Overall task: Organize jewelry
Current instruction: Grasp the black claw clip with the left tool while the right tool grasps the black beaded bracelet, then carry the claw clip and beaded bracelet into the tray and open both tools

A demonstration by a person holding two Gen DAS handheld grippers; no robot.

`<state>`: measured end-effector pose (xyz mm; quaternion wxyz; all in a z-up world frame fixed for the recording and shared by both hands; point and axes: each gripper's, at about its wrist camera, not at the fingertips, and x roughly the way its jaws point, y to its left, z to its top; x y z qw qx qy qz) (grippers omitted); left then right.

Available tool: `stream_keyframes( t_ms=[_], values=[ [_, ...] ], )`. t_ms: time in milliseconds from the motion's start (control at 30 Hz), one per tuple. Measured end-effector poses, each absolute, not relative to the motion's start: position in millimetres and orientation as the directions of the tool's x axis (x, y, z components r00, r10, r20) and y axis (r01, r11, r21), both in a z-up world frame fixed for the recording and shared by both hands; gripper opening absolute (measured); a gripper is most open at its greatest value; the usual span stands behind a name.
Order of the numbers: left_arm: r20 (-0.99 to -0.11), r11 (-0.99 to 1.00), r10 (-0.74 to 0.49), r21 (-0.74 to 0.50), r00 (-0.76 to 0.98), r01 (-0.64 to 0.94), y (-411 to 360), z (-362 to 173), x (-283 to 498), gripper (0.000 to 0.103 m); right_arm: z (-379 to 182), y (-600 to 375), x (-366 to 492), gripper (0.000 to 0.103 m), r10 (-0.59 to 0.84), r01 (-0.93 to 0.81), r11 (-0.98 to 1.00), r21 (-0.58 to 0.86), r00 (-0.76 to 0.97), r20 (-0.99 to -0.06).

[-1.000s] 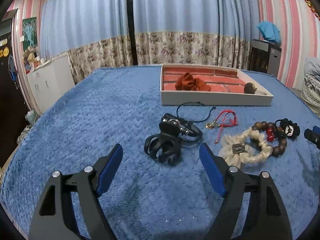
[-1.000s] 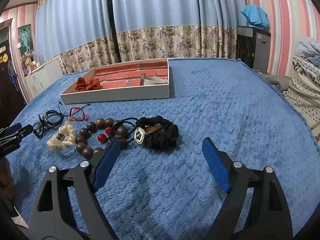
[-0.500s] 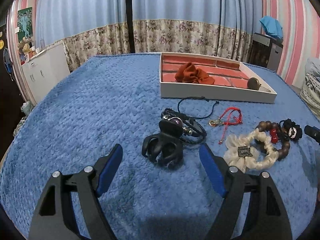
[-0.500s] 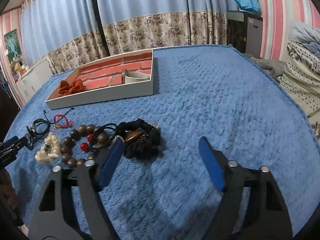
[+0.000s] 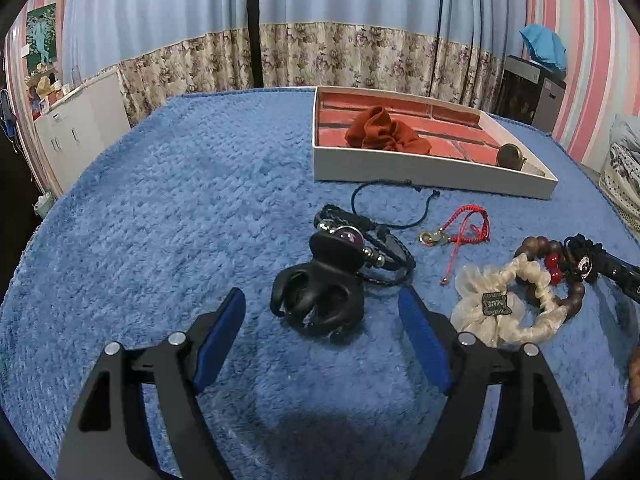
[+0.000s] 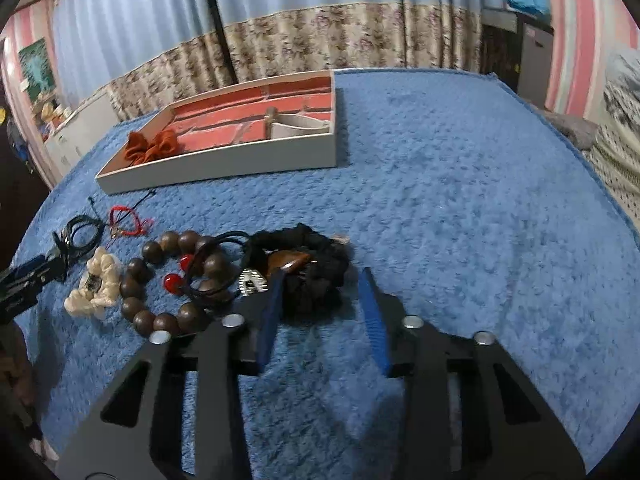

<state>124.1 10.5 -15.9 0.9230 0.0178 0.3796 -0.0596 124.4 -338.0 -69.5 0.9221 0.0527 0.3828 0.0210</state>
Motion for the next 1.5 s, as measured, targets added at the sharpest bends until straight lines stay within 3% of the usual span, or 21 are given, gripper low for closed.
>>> stream_keyframes(
  t_ms=[67,167,567,633,700,733,1500],
  values=[
    [-0.707,0.993,-0.095,-0.016,0.700,0.119,12,-17,126,0.078,-69,-332,124,0.020,0.073,-0.012,0.996,0.092,0.710,-0.700],
    [-0.707,0.993,-0.096,-0.024,0.701,0.112,15,-16,125,0.078,-68,-329,122,0.016,0.058,-0.010,0.997,0.073,0.721,-0.691],
    [-0.700,0.991,-0.128,-0.059,0.702,0.121,20,-14,123,0.076,-62,-336,105,0.014,0.073,-0.006,0.995,0.103,0.747,-0.661],
    [-0.703,0.990,-0.132,-0.065,0.699,0.122,22,-14,123,0.068,-62,-337,104,0.014,0.075,-0.004,0.994,0.109,0.750,-0.657],
    [-0.712,0.990,-0.138,-0.068,0.688,0.128,20,-16,125,0.049,-61,-338,102,0.014,0.074,0.001,0.993,0.114,0.752,-0.655],
    [-0.719,0.989,-0.139,-0.067,0.681,0.132,19,-17,126,0.046,-61,-339,102,0.014,0.077,0.003,0.993,0.120,0.752,-0.654],
    [-0.646,0.987,-0.154,-0.064,0.747,0.148,25,5,99,0.046,-27,-342,78,0.014,0.130,-0.045,0.986,0.161,0.813,-0.568]
  ],
)
